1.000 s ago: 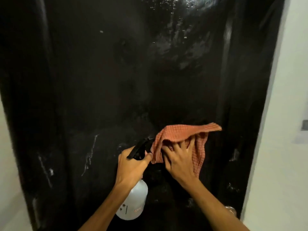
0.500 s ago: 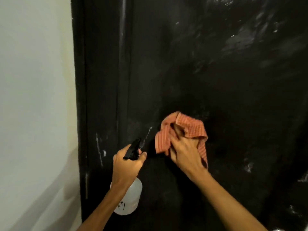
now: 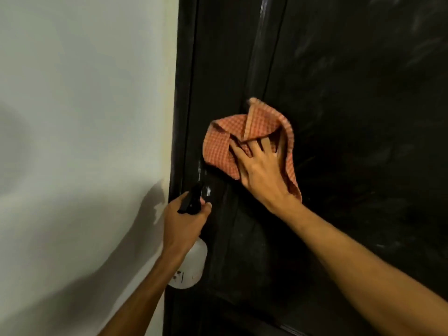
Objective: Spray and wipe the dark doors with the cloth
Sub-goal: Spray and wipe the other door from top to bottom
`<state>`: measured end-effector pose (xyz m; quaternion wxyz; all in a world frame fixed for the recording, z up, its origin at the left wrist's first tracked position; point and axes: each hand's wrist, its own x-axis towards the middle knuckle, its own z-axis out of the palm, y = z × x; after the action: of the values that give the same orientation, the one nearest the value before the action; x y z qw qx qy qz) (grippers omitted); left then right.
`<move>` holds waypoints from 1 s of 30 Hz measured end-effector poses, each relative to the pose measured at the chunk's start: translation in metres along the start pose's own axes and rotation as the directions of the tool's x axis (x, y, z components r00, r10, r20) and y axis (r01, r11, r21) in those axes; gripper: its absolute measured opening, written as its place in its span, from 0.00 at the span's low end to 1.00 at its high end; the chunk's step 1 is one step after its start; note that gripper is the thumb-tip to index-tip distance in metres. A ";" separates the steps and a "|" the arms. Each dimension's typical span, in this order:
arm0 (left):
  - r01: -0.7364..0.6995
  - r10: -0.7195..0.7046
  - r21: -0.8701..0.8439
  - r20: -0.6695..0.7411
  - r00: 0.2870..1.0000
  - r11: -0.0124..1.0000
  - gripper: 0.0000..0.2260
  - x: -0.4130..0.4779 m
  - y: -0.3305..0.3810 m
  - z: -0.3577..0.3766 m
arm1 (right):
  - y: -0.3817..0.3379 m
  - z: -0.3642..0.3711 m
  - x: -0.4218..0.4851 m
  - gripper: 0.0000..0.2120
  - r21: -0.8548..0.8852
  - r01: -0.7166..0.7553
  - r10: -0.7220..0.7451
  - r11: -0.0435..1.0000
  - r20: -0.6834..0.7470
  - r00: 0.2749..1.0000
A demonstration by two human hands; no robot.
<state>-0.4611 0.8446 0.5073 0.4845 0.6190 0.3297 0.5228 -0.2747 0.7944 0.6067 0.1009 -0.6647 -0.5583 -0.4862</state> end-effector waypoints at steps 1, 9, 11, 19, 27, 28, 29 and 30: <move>0.029 -0.029 -0.007 0.000 1.000 1.000 0.10 -0.004 -0.008 -0.004 | -0.013 0.011 -0.009 0.31 -0.063 0.000 0.003 0.998 0.049 0.999; 0.080 -0.078 -0.021 0.062 0.995 0.997 0.12 0.009 -0.028 -0.041 | -0.077 0.063 -0.019 0.30 0.197 0.309 -0.352 0.930 0.240 0.905; 0.120 -0.119 -0.026 0.038 0.992 0.992 0.14 0.011 -0.036 -0.039 | -0.080 0.056 0.018 0.31 0.115 0.144 -0.156 0.983 0.111 0.981; 0.113 -0.122 0.115 0.079 0.989 0.987 0.08 0.009 -0.061 -0.055 | -0.139 0.095 -0.102 0.23 0.035 0.696 -0.630 0.718 0.458 0.627; 0.162 -0.164 0.061 0.032 0.986 0.985 0.08 -0.012 -0.059 -0.050 | -0.113 0.090 -0.064 0.32 -0.050 0.485 -0.431 0.873 0.387 0.815; 0.147 -0.149 0.050 0.041 0.988 0.988 0.08 -0.015 -0.055 -0.048 | -0.116 0.088 -0.089 0.32 -0.021 0.585 -0.507 0.811 0.474 0.720; 0.134 -0.136 0.041 0.042 0.990 0.990 0.09 -0.016 -0.052 -0.046 | -0.115 0.089 -0.110 0.33 -0.026 0.674 -0.537 0.738 0.582 0.611; 0.119 -0.120 0.026 0.042 0.992 0.993 0.09 -0.015 -0.047 -0.044 | -0.108 0.085 -0.117 0.33 -0.033 0.712 -0.539 0.701 0.629 0.560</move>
<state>-0.5031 0.8566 0.4567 0.5145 0.6152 0.3616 0.4755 -0.3091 0.8153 0.4304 -0.3506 -0.5402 -0.6857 -0.3392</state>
